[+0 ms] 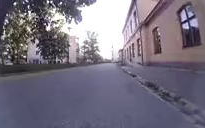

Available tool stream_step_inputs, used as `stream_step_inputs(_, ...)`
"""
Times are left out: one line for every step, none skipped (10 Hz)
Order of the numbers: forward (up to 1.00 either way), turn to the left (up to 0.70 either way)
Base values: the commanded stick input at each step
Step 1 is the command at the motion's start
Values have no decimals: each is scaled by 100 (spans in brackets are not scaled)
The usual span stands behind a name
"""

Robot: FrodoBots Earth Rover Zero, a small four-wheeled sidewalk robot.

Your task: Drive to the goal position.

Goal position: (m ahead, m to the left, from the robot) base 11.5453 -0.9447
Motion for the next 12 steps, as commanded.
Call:
stream_step_inputs(70,0)
stream_step_inputs(70,0)
stream_step_inputs(70,0)
stream_step_inputs(70,0)
stream_step_inputs(70,0)
stream_step_inputs(70,0)
stream_step_inputs(70,0)
stream_step_inputs(70,0)
stream_step_inputs(70,0)
stream_step_inputs(70,0)
stream_step_inputs(70,0)
stream_step_inputs(70,0)
